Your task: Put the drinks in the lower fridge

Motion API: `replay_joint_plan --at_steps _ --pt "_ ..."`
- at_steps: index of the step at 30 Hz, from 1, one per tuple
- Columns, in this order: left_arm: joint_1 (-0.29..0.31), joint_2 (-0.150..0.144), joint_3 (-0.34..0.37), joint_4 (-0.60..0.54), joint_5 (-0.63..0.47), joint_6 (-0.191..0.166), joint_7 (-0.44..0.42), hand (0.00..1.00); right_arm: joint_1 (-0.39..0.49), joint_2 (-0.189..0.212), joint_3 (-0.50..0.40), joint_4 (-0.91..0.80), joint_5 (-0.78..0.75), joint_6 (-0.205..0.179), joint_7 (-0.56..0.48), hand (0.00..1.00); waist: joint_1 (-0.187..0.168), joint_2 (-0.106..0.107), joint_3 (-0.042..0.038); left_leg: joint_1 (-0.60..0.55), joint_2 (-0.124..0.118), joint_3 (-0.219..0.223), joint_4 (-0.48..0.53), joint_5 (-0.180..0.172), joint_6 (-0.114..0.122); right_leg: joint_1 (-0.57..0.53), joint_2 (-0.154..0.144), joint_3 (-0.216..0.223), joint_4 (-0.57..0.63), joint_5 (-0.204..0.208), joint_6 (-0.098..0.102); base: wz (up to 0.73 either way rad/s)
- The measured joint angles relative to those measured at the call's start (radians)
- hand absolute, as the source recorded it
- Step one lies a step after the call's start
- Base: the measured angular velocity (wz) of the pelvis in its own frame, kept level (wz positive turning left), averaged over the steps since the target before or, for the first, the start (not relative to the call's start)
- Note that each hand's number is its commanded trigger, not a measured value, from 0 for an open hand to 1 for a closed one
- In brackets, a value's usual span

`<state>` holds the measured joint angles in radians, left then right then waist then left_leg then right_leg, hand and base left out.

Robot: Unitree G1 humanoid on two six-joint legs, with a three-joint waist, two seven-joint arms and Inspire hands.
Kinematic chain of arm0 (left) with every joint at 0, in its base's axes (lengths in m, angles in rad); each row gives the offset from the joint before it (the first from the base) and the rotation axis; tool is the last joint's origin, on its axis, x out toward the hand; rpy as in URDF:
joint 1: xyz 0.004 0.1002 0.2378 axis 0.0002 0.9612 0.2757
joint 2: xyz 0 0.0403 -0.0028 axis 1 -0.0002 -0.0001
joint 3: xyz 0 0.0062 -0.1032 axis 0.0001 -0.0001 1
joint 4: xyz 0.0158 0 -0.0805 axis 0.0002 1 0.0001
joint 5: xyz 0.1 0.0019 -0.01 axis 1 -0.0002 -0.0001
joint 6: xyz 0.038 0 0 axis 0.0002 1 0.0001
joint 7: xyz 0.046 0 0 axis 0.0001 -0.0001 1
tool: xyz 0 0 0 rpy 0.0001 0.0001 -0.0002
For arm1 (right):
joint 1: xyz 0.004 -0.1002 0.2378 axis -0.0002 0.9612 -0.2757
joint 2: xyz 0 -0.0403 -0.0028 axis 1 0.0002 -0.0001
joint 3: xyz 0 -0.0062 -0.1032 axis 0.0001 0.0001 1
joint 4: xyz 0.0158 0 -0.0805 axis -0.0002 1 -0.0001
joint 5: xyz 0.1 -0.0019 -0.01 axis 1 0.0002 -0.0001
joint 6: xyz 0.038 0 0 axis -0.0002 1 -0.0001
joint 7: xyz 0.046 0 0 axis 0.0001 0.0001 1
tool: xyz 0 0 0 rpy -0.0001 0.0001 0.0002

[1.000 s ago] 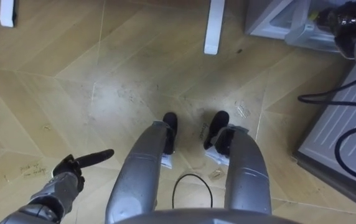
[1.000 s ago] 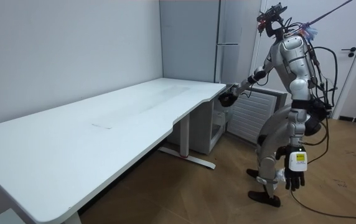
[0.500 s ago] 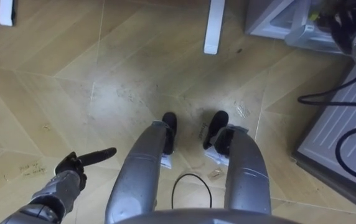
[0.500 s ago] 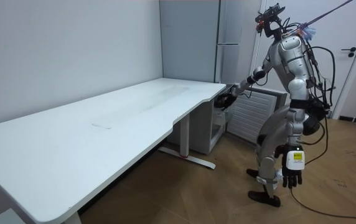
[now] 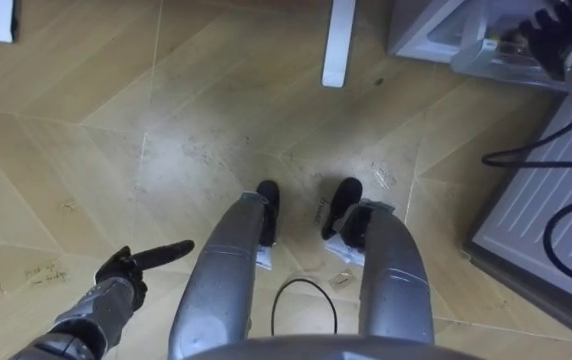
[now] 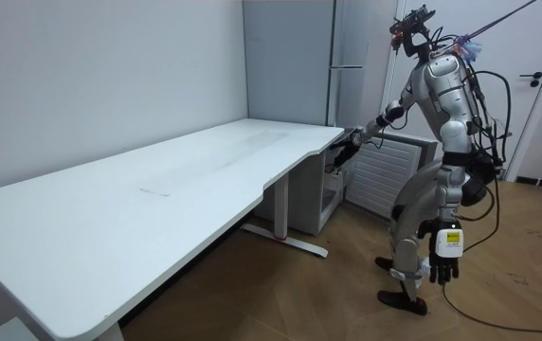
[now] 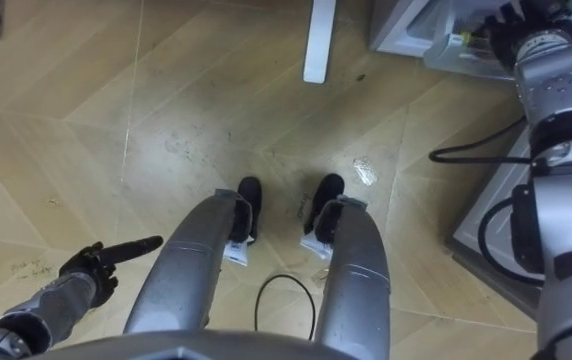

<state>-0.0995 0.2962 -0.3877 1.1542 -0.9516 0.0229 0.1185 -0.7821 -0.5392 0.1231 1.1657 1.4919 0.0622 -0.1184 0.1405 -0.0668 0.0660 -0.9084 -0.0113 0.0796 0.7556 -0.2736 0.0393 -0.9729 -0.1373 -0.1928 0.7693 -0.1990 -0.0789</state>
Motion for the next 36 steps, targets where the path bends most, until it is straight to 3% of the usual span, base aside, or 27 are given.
replay_joint_plan --at_steps 13,29,36 --pt "0.000 0.001 -0.010 -0.001 0.002 -0.002 -0.007 0.00 0.001 -0.005 0.012 0.000 -0.002 0.000 0.010 0.00 0.000 -0.002 0.0009 0.004 -0.001 0.001 0.004 -0.001 -0.001 0.001 -0.003 0.001 0.011 -0.003 -0.003 0.00" --pt "0.009 0.003 -0.005 -0.019 0.001 -0.017 -0.044 0.00 0.058 -0.001 0.013 0.000 -0.038 0.003 0.013 0.00 0.002 0.002 0.0018 0.090 -0.001 0.011 -0.031 -0.004 0.000 0.081 -0.014 0.001 -0.015 -0.009 0.006 -0.01" --pt "0.010 0.006 0.058 -0.015 0.001 -0.018 -0.049 0.00 0.119 0.002 0.012 -0.054 -0.077 0.000 0.039 0.00 0.000 0.005 -0.0004 0.106 0.016 0.008 -0.030 -0.010 0.002 0.114 0.004 -0.011 -0.045 -0.002 0.006 -0.03"
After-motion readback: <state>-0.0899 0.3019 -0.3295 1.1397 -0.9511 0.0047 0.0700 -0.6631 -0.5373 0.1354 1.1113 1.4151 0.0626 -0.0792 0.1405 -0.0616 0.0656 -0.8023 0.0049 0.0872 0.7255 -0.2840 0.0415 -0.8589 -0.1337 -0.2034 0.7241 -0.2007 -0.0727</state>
